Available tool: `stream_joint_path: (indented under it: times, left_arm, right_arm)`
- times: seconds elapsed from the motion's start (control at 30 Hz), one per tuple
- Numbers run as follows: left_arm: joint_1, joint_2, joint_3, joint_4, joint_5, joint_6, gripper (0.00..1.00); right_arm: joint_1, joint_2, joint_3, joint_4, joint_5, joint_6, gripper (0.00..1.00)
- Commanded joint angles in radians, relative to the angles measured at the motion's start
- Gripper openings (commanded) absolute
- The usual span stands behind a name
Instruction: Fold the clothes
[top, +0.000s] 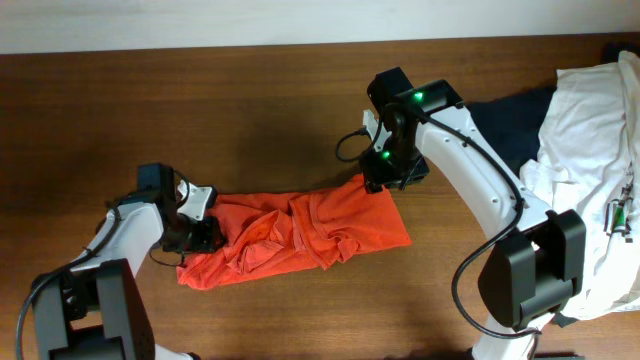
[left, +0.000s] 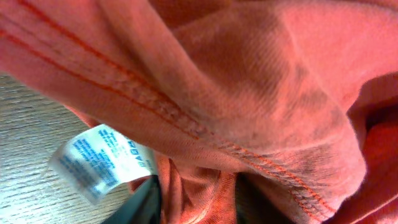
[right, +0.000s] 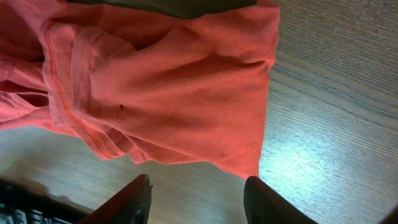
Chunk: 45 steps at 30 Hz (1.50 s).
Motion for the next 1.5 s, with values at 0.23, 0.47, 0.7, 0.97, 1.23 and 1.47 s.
stream_joint_path:
  times: [0.23, 0.47, 0.7, 0.97, 1.23, 1.47]
  left_arm:
    - [0.032, 0.008, 0.172, -0.076, -0.133, -0.134, 0.04]
    - [0.045, 0.008, 0.200, -0.172, -0.126, -0.134, 0.61]
    - [0.043, 0.010, 0.060, -0.077, -0.029, -0.124, 0.69]
    - [-0.045, 0.010, -0.032, 0.021, 0.019, -0.126, 0.27]
    - [-0.007, 0.002, 0.037, -0.039, -0.108, -0.176, 0.02]
    - [0.217, -0.003, 0.314, -0.220, -0.214, -0.201, 0.05]
  right_arm:
    - [-0.068, -0.002, 0.004, -0.006, 0.061, 0.006, 0.52]
    - [-0.106, -0.002, 0.004, -0.009, 0.058, 0.006, 0.52]
    - [-0.106, -0.002, 0.004, -0.008, 0.058, 0.006, 0.53]
    - [-0.105, -0.002, 0.004, -0.009, 0.058, 0.006, 0.53]
    - [-0.105, -0.002, 0.004, -0.016, 0.058, 0.006, 0.53]
    - [-0.130, -0.002, 0.004, -0.016, 0.065, -0.004, 0.53]
